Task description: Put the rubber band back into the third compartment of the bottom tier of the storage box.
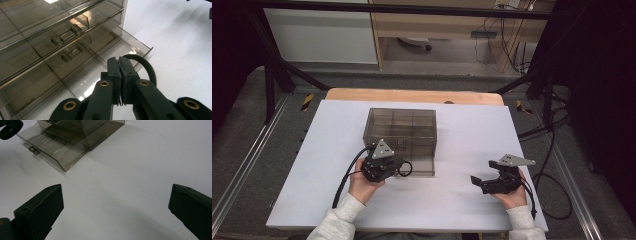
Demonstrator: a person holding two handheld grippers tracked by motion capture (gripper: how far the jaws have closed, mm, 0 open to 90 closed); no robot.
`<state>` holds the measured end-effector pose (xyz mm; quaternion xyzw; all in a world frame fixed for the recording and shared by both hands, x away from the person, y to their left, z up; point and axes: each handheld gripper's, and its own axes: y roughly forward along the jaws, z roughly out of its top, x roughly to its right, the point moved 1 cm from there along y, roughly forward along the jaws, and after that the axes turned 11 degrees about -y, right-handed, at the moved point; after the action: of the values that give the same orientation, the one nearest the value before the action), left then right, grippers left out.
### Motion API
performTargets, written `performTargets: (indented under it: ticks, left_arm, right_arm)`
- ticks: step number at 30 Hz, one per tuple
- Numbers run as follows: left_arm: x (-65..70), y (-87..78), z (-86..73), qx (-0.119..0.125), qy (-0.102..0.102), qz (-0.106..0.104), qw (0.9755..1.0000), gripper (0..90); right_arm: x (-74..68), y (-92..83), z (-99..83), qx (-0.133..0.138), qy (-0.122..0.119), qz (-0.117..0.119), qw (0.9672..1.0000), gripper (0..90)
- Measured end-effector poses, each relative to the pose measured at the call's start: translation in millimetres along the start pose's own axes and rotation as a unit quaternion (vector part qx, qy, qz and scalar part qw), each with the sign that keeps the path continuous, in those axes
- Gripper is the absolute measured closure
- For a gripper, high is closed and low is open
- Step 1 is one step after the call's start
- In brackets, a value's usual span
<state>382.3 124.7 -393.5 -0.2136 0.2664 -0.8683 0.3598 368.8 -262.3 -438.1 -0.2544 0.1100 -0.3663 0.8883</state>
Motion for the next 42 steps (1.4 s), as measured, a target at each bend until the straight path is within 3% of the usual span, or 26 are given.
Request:
performTargets:
  ticks: [42]
  left_arm:
    - [8.0,30.5,11.8,-0.01,-0.002,-0.008,0.9999,88.0]
  right_arm:
    - [0.0,0.5,-0.3,-0.002,0.0,0.001,1.0,0.5]
